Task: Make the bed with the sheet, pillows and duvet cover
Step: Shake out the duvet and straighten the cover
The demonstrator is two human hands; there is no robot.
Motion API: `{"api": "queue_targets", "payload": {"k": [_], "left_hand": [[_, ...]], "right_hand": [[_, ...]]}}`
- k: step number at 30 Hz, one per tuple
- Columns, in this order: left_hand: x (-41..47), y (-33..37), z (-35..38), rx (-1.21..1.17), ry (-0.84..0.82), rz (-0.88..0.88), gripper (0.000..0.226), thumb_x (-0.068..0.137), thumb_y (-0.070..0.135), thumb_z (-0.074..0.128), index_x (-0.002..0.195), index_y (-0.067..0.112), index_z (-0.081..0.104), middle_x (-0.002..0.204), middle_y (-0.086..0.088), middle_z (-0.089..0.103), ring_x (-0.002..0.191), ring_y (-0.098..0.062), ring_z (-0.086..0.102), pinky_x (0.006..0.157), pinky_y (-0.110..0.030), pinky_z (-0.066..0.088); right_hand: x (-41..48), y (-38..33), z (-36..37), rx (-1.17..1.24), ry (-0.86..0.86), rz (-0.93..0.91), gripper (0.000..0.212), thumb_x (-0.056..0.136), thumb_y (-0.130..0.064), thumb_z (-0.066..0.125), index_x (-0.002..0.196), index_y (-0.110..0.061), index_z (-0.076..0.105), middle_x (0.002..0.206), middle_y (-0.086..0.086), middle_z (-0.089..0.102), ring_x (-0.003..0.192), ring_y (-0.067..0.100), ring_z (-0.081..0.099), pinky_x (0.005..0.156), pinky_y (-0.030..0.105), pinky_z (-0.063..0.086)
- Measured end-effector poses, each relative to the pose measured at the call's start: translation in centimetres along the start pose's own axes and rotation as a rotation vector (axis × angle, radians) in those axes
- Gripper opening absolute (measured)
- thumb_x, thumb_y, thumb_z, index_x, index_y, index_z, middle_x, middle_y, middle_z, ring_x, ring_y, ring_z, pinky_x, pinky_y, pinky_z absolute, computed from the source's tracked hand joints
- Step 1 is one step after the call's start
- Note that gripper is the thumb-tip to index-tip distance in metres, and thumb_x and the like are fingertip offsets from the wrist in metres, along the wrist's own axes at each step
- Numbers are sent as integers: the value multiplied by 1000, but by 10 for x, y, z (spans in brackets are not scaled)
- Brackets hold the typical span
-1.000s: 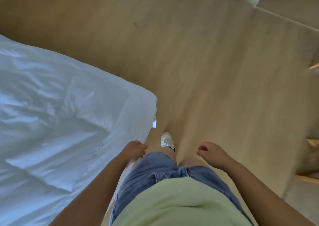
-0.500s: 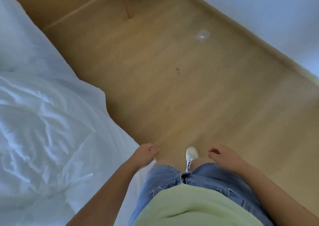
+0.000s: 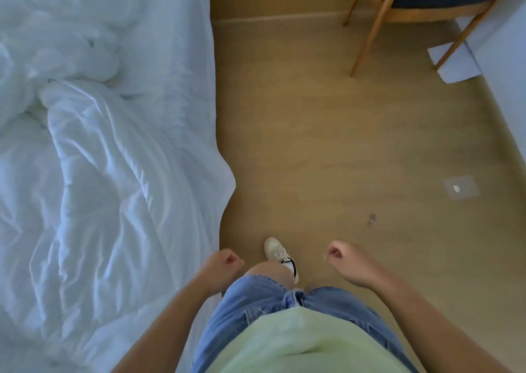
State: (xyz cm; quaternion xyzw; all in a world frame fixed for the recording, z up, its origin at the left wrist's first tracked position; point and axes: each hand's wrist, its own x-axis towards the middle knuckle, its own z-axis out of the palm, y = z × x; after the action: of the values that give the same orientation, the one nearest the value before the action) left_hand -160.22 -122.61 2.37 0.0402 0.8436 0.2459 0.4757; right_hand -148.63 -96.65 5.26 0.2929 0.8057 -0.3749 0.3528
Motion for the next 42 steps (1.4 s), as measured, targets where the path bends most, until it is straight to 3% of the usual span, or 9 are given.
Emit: {"api": "queue_targets", "payload": {"k": [8,12,18,21,27,31,34,39,42], "left_hand": [[123,100,-145,-130,80,-76,16,92,31,52,80,21,55,81,0,59,76,-14,56,73,-27,48],[194,141,-220,-257,199,-152,19,92,32,52,89,15,59,88,-4,62,88,-21,61,83,-34,50],[251,187,-326,-534,338,-280,17,92,27,53,77,19,53,78,0,57,78,-17,55,74,-30,44],[273,192,-381,-655,401,-317,14,92,24,55,78,20,55,76,1,58,74,-14,55,70,-26,44],[370,179,-533,-836,621,-336,10,92,23,57,92,13,58,87,-5,59,86,-24,60,77,-36,48],[431,183,-636,-798,640,-331,18,93,32,53,98,15,57,90,-1,59,78,-15,56,65,-28,43],[472,194,-704,-726,660,-349,21,93,34,52,103,16,58,93,1,58,81,-15,52,68,-26,37],[543,213,-783,-693,681,-385,21,91,31,51,103,15,58,104,-6,64,95,-26,58,75,-30,43],[593,222,-821,-662,711,-421,29,90,31,51,115,16,56,114,-4,62,103,-26,57,80,-30,42]], "right_hand": [[148,-153,-148,-96,-23,-121,12,92,-26,51,95,-19,60,92,-1,65,85,17,60,72,28,44],[241,-234,-214,-175,-113,-234,12,92,-28,53,95,-19,60,87,-7,61,72,6,52,61,19,37],[355,-386,-308,-390,-218,-370,11,91,-26,54,92,-17,60,86,-1,61,69,9,50,63,23,39],[400,-469,-321,-484,-300,-434,13,92,-25,54,94,-14,60,87,1,61,72,13,52,68,27,42],[489,-643,-320,-693,-350,-607,23,93,-27,50,106,-10,59,104,4,62,96,20,57,83,31,45],[532,-737,-323,-641,-355,-597,18,92,-28,51,102,-15,58,102,-1,60,94,16,56,81,31,46],[568,-793,-331,-630,-363,-596,22,92,-31,51,107,-17,58,104,-4,58,96,14,55,80,28,46],[642,-865,-358,-586,-349,-567,33,92,-33,51,121,-19,52,106,-8,54,95,10,52,73,21,38],[705,-909,-375,-606,-330,-597,31,93,-30,51,121,-17,53,113,-4,55,96,10,50,73,21,38]]}}
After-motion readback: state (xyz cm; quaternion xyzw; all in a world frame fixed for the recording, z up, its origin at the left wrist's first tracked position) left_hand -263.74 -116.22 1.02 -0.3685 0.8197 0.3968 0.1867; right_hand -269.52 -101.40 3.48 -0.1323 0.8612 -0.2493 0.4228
